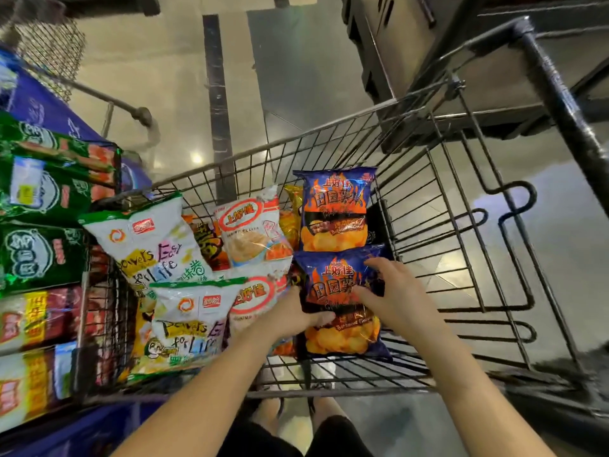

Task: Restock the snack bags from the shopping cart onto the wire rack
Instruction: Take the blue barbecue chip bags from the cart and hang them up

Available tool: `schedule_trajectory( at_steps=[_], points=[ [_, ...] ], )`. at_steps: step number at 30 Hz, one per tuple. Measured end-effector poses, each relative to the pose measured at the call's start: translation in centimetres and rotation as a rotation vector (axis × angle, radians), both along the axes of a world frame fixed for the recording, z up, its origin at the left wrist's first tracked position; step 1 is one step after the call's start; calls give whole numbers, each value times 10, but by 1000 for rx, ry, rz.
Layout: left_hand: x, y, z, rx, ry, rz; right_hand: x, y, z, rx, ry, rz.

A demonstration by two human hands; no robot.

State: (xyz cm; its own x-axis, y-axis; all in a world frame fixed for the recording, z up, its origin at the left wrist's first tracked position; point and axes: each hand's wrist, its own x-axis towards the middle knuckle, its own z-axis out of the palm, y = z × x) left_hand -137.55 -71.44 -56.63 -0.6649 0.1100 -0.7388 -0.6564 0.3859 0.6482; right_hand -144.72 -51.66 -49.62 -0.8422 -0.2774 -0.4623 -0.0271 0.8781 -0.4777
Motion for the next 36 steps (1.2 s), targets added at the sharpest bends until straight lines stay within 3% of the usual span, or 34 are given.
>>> schedule_trajectory(
  at_steps=[11, 21, 28, 36],
  points=[
    [7, 16, -43, 101, -77, 287, -6, 10, -16, -32, -16, -13],
    [16, 18, -18, 153, 2, 378, -17, 17, 3, -97, -14, -36],
    [11, -6, 6, 88, 68, 417, -32, 17, 17, -161, -3, -98],
    [6, -47, 43, 88, 139, 491, -56, -2, 0, -186, -31, -128]
  ],
)
